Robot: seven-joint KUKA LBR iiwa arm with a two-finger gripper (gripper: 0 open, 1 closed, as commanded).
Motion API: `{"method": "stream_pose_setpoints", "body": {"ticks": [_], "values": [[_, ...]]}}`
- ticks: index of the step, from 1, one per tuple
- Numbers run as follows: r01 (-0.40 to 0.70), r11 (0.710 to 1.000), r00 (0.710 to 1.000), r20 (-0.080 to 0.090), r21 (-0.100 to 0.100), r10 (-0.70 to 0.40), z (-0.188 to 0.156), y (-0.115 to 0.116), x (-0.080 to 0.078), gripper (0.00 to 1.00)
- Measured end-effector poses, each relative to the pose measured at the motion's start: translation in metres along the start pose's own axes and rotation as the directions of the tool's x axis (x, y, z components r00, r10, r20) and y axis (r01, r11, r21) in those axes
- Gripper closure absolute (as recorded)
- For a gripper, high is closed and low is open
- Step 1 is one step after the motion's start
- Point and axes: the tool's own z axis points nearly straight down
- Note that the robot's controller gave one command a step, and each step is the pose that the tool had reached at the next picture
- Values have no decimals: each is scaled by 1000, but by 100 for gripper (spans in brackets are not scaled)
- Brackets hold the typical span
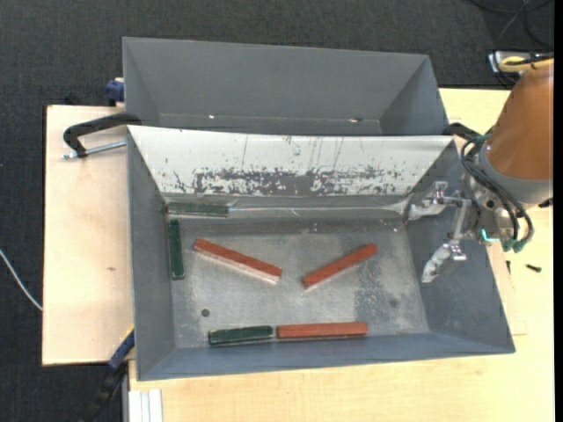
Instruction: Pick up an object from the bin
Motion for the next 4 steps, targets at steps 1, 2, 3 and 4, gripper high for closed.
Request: {"method": "stream_pose_setpoints", "body": {"ticks": [1,2,3,4], "values": [[2,1000,1000,9,2,-2,-4,1,-2,0],[6,1000,1000,10,2,-6,-3,1,-3,0],[237,972,971,10,4,-237,47,18,-14,0],[195,981,981,10,3,-195,97,30,-25,0]]}}
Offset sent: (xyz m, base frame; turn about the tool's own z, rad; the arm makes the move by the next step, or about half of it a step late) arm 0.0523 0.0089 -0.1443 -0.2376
